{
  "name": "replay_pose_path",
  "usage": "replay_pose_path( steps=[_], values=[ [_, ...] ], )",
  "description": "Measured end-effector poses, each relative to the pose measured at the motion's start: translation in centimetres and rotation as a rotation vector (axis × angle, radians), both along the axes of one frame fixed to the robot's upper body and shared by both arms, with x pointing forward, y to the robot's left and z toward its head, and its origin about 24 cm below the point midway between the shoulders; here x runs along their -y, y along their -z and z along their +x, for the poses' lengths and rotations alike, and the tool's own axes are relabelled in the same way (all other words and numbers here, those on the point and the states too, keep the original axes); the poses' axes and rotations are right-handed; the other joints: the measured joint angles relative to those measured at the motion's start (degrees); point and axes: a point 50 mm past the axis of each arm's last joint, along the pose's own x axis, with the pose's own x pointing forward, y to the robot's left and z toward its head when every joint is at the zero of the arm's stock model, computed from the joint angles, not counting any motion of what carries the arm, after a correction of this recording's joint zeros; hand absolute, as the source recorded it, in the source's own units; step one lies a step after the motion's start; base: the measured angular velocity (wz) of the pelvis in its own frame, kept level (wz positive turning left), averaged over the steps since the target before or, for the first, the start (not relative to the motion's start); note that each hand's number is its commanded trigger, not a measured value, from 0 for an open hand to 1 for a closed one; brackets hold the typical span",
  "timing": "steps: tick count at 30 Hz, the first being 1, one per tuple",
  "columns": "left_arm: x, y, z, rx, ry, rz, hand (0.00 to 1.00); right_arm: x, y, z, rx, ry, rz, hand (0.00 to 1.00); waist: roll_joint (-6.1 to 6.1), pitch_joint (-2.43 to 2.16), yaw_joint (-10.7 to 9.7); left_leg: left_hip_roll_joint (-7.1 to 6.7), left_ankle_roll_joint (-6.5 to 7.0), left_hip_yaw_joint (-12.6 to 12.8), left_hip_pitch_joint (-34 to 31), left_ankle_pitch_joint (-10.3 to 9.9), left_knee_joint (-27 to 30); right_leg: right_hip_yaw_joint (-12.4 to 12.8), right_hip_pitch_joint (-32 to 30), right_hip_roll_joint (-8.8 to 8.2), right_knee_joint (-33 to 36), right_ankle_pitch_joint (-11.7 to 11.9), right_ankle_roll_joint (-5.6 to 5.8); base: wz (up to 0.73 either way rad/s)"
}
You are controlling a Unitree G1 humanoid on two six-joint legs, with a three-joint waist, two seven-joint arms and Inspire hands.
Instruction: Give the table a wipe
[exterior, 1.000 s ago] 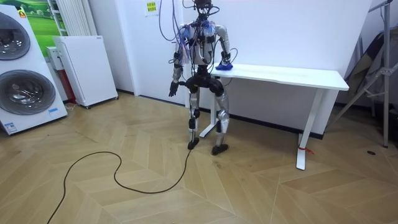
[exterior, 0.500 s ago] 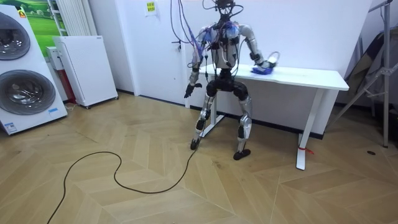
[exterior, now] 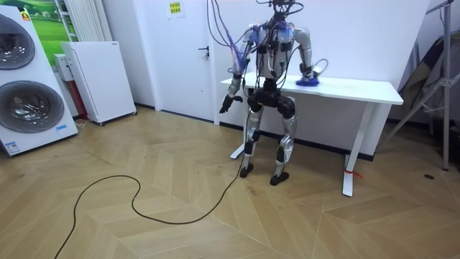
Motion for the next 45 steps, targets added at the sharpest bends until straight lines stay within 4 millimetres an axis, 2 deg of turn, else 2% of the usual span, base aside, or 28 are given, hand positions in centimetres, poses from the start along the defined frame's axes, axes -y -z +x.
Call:
replay_pose_path(
  steps=[1, 2, 3, 5, 7, 9, 10, 11, 12, 13, 14, 15, 17, 20, 23, 26, 28, 30, 31, 33, 35, 37, 38, 40, 41, 42, 43, 45],
  values=[
    [0.1, 0.0, 0.4, 0.01, 0.004, -0.002, 0.0, -0.8, 0.0, 0.1, -0.006, -0.032, -0.001, 1.0, -0.02, -0.01, 0.44, -0.1, 0.04, -0.57, 0.06, 0.43, -0.62, 0.07, 0.18, 0.21, -0.41, 0.21, -0.22, 0.43],
    [0.3, 0.0, 1.1, 0.025, 0.013, -0.007, 0.0, -2.0, 0.1, 0.1, -0.016, -0.088, -0.004, 1.0, 0.01, -0.28, 0.97, -0.47, -0.03, -1.91, 0.27, 1.11, -1.95, -0.24, 0.48, 0.24, -0.95, 0.34, -0.41, 0.45],
    [0.6, 0.0, 1.3, 0.025, 0.017, -0.011, 0.0, -2.6, 0.1, 0.0, -0.02, -0.12, -0.004, 1.0, -0.49, -0.22, 1.11, -1.12, 0.12, -3.35, 0.84, 1.97, -3.37, -0.47, 0.73, 0.1, -1.35, 0.36, -0.43, 0.42],
    [0.5, 0.0, 0.9, 0.011, 0.001, -0.01, 0.0, -2.3, 0.6, -0.4, -0.027, -0.117, 0.006, 1.0, -1.33, -0.38, 0.57, -1.22, 0.14, -3.91, 1.32, 2.47, -4.27, -1.53, 1.49, -0.23, -2.01, 0.34, -0.41, 0.32],
    [0.3, 0.0, 0.2, -0.009, -0.015, -0.003, 0.0, -1.3, 1.9, -1.7, -0.038, -0.094, 0.019, 1.0, -1.97, -0.42, -1.18, -1.13, 0.28, -3.93, 2.24, 2.59, -4.41, -3.01, 4.33, -0.19, -4.49, 0.42, 0.11, 0.5],
    [-0.2, -0.1, 0.3, -0.005, -0.014, 0.013, 0.0, 1.6, 3.4, -4.1, -0.033, 0.025, 0.063, 1.0, -3.2, -0.24, -4.77, -1.84, 1.23, -3.91, 4.3, 3.19, -5.89, -3.23, 8.58, -0.29, -8.17, 0.4, 1.53, 0.82],
    [-0.5, -0.3, 0.4, -0.001, -0.01, 0.025, 0.0, 2.6, 3.8, -4.9, -0.027, 0.069, 0.07, 1.0, -3.31, -0.32, -5.19, -2.05, 1.32, -3.88, 4.7, 3.24, -6.35, -3.18, 9.24, -0.35, -8.81, 0.49, 1.84, 0.52],
    [-1.2, -0.6, 0.4, 0.009, -0.013, 0.055, 0.0, 4.5, 4.4, -6.5, -0.012, 0.166, 0.078, 1.0, -4.01, -0.41, -5.76, -2.37, 1.53, -3.84, 5.69, 3.36, -7.2, -3.1, 10.74, -0.35, -10.52, 0.92, 2.46, 0.13],
    [-2.2, -0.9, 0.2, 0.007, -0.028, 0.086, 0.0, 6.5, 4.9, -8.2, -0.003, 0.251, 0.068, 1.0, -4.75, -0.64, -6.12, -2.7, 1.77, -3.61, 6.3, 3.33, -7.65, -2.88, 11.7, -0.41, -11.81, 1.5, 2.93, 0.03],
    [-2.7, -1.0, -0.1, 0.002, -0.038, 0.1, 0.0, 7.7, 5.1, -9.2, -0.004, 0.292, 0.057, 1.0, -5.11, -0.87, -6.44, -2.83, 1.97, -3.38, 6.31, 3.21, -7.68, -2.83, 12.13, -0.45, -12.44, 1.76, 3.2, 0.03],
    [-3.6, -1.4, -0.1, 0.006, -0.053, 0.126, 0.0, 10.0, 5.4, -11.0, -0.007, 0.385, 0.031, 1.0, -5.5, -1.2, -7.2, -3.02, 2.58, -2.87, 6.44, 2.85, -7.68, -2.68, 13.08, -0.46, -13.43, 2.29, 3.67, 0.04],
    [-4.4, -1.7, 0.0, 0.014, -0.061, 0.151, 0.0, 12.0, 5.6, -12.3, -0.012, 0.475, 0.011, 1.0, -5.64, -1.23, -7.61, -3.14, 3.15, -2.52, 6.66, 2.45, -7.63, -2.49, 13.36, -0.51, -13.63, 2.66, 3.95, 0.0],
    [-5.3, -2.1, 0.4, 0.03, -0.065, 0.181, 0.0, 14.3, 5.5, -13.4, -0.024, 0.563, -0.019, 1.0, -5.66, -1.26, -8.27, -3.2, 3.28, -2.16, 6.67, 2.37, -7.88, -2.51, 13.49, -0.53, -14.21, 3.37, 4.03, -0.14],
    [-5.3, -2.1, 0.1, 0.033, -0.076, 0.189, 0.0, 15.7, 5.4, -14.4, -0.042, 0.614, -0.053, 1.0, -4.41, -1.99, -8.56, -3.02, 3.47, -1.08, 7.34, 2.09, -8.08, -1.98, 14.09, -0.49, -13.71, 3.66, 3.92, -0.18],
    [-3.8, -1.5, 0.1, 0.015, -0.024, 0.153, 0.0, 15.2, 4.9, -13.1, -0.024, 0.608, -0.05, 1.0, -2.94, -1.87, -8.71, -2.88, 3.42, -0.66, 8.53, 1.95, -8.07, -1.76, 14.6, -0.4, -13.21, 3.74, 3.79, -0.15],
    [-2.0, -0.8, 0.1, 0.007, -0.005, 0.107, 0.0, 13.7, 4.9, -11.4, -0.037, 0.594, -0.03, 1.0, -2.37, -1.65, -7.38, -2.83, 3.42, -0.98, 8.87, 1.95, -8.06, -1.67, 14.29, 0.07, -13.32, 4.15, 3.13, -0.31],
    [-1.1, -0.5, 0.3, 0.002, 0.017, 0.083, 0.0, 12.1, 4.7, -9.6, -0.061, 0.533, -0.024, 1.0, -2.65, -1.45, -5.94, -2.81, 3.41, -1.22, 8.92, 1.94, -8.06, -1.34, 13.58, 0.43, -13.13, 4.28, 2.91, -0.39],
    [-0.4, -0.3, 1.0, 0.009, 0.033, 0.055, 0.0, 8.1, 3.9, -6.3, -0.085, 0.341, -0.013, 1.0, -2.68, -1.07, -3.67, -2.77, 3.41, -2.02, 8.45, 1.96, -8.07, -0.27, 12.5, 1.29, -13.23, 4.61, 2.41, -0.38],
    [-0.2, -0.3, 0.9, 0.005, 0.038, 0.052, 0.0, 6.9, 3.7, -5.5, -0.087, 0.287, -0.01, 1.0, -2.75, -0.85, -3.13, -2.78, 3.4, -2.53, 8.36, 1.97, -8.07, -0.3, 12.4, 1.42, -13.24, 4.71, 2.25, -0.16],
    [0.1, -0.2, 1.3, 0.009, 0.06, 0.044, 0.0, 2.4, 3.0, -3.0, -0.098, 0.121, 0.037, 1.0, -2.97, -0.3, -0.79, -2.78, 3.25, -3.9, 7.76, 2.05, -8.08, -0.64, 11.92, 1.74, -13.17, 4.82, 1.69, 0.09],
    [0.3, -0.2, 1.3, 0.006, 0.073, 0.043, 0.0, 0.7, 2.4, -2.1, -0.094, 0.037, 0.033, 1.0, -3.0, -0.14, -0.09, -2.98, 3.24, -5.44, 7.08, 2.09, -8.05, -1.47, 11.36, 1.6, -13.43, 4.62, 1.82, 0.4],
    [0.1, -0.1, 0.0, -0.032, 0.056, 0.05, 0.0, 0.5, 2.1, -1.9, -0.084, 0.013, 0.033, 1.0, -3.0, -0.21, 1.09, -3.13, 3.33, -6.11, 7.05, 2.18, -8.04, -2.19, 11.51, 1.4, -13.39, 4.3, 2.03, 0.31],
    [-0.2, -0.2, -1.4, -0.065, 0.039, 0.058, 0.0, 0.6, 2.2, -2.0, -0.078, 0.011, 0.04, 1.0, -3.0, -0.24, 0.61, -3.2, 3.33, -6.12, 7.09, 2.17, -8.1, -2.85, 11.79, 1.18, -13.4, 4.03, 2.23, 0.25],
    [-0.6, -0.4, -2.8, -0.098, 0.014, 0.068, 0.0, 1.8, 3.1, -3.3, -0.07, 0.046, 0.057, 1.0, -2.82, -0.28, -1.11, -3.5, 3.37, -6.12, 7.41, 2.19, -7.91, -4.16, 12.9, 0.57, -13.43, 3.65, 2.73, 0.46],
    [-1.0, -0.5, -2.9, -0.096, -0.003, 0.078, 0.0, 2.8, 3.6, -4.2, -0.053, 0.098, 0.078, 1.0, -2.97, -0.28, -2.75, -3.64, 3.53, -6.11, 7.58, 2.29, -7.88, -5.09, 13.7, 0.21, -13.27, 3.41, 3.11, 0.55],
    [-1.5, -0.7, -2.9, -0.084, -0.029, 0.092, 0.0, 4.0, 4.1, -5.3, -0.035, 0.155, 0.092, 1.0, -3.2, -0.24, -3.49, -3.8, 3.69, -5.81, 7.58, 2.39, -7.96, -5.06, 13.8, -0.09, -13.08, 3.1, 3.49, 0.42],
    [-1.8, -0.8, -2.9, -0.075, -0.04, 0.099, 0.0, 4.6, 4.3, -5.9, -0.028, 0.184, 0.096, 1.0, -3.21, -0.24, -3.98, -3.92, 3.71, -5.74, 7.63, 2.4, -7.92, -5.08, 13.94, -0.2, -13.07, 2.93, 3.41, 0.17],
    [-2.6, -1.1, -2.9, -0.063, -0.044, 0.126, 0.0, 8.0, 5.5, -9.4, -0.018, 0.357, 0.088, 1.0, -3.7, -0.53, -7.05, -4.78, 3.92, -4.23, 8.33, 2.27, -6.94, -5.23, 15.22, -1.47, -11.94, 1.24, 3.79, 0.17]
  ],
)
